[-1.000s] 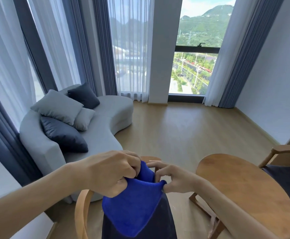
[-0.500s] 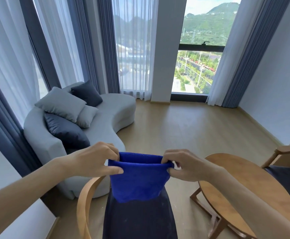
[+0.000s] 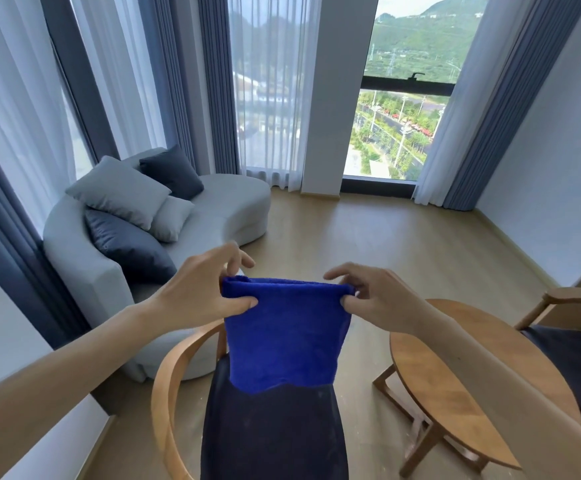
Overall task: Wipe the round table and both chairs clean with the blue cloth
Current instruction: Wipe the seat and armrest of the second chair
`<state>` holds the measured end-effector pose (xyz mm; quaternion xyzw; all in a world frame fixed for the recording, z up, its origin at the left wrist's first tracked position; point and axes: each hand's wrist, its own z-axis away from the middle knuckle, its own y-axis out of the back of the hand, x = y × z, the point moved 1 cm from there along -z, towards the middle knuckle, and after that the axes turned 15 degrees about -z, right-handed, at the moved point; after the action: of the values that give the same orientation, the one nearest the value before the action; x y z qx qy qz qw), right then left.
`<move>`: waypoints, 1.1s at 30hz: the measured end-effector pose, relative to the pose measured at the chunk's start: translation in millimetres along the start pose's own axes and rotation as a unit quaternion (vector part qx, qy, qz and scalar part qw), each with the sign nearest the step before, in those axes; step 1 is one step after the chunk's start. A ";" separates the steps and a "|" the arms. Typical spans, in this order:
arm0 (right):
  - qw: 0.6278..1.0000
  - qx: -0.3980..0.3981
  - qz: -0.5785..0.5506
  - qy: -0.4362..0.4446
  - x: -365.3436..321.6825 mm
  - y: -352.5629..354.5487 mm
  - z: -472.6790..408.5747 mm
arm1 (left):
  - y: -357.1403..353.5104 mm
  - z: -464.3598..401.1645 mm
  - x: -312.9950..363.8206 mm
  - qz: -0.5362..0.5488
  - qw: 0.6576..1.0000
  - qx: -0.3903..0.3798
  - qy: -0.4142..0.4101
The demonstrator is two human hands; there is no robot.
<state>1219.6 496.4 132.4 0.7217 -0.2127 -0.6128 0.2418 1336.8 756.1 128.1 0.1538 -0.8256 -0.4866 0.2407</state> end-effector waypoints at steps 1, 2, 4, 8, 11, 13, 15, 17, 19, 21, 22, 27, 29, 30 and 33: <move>1.000 0.005 -0.001 -0.009 1.4 -3.5 -1.7 | -2.7 -1.0 -1.8 0.005 0.999 -0.033 0.007; 1.000 0.009 -0.005 -0.019 2.8 -7.9 -3.3 | -6.8 -1.1 -1.9 0.000 0.998 -0.070 0.001; 0.999 0.021 -0.024 -0.039 4.5 -16.8 -7.3 | -16.0 -1.4 0.6 -0.039 0.992 -0.119 -0.010; 0.997 0.051 -0.030 -0.051 7.1 -27.3 -11.0 | -29.3 -2.6 8.8 -0.117 0.988 -0.105 0.011; 0.996 0.075 -0.029 -0.051 6.2 -30.5 -12.6 | -36.1 -2.8 14.0 -0.130 0.986 -0.099 -0.026; 0.995 0.082 -0.026 -0.052 5.9 -32.2 -12.7 | -42.0 -3.2 14.8 -0.181 0.976 -0.111 -0.046; 0.993 0.100 -0.024 -0.058 5.0 -34.7 -12.5 | -47.4 -6.6 13.6 -0.224 0.967 -0.117 -0.008; 0.989 0.129 -0.022 -0.066 1.9 -44.2 -12.7 | -53.1 -12.6 16.5 -0.176 0.973 -0.119 0.092; 0.985 0.150 -0.033 -0.075 -3.6 -59.6 -15.0 | -58.5 -20.8 25.0 -0.037 0.967 -0.130 0.218; 0.985 0.146 -0.063 -0.069 -10.5 -73.0 -16.6 | -60.8 -28.7 34.7 0.138 0.924 -0.146 0.325; 0.985 0.139 -0.079 -0.063 -13.5 -76.0 -17.0 | -59.6 -31.4 37.6 0.234 0.887 -0.147 0.369; 0.994 0.060 -0.074 -0.053 -12.1 -74.5 -17.0 | -42.2 -31.1 38.5 0.542 0.707 -0.178 0.419; 0.991 0.085 -0.098 -0.043 -6.4 -71.4 -18.2 | -42.9 -27.4 32.2 0.541 0.724 -0.198 0.380; 0.987 0.107 -0.117 -0.039 -3.3 -68.9 -18.5 | -45.2 -25.3 27.4 0.513 0.756 -0.205 0.352; 0.979 0.130 -0.151 -0.046 7.3 -66.2 -18.6 | -56.0 -12.7 1.9 0.342 0.886 -0.180 0.255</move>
<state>1239.9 546.1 88.8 0.7415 -0.1902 -0.6422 0.0405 1343.2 719.1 84.6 -0.0648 -0.6354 -0.4581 0.6182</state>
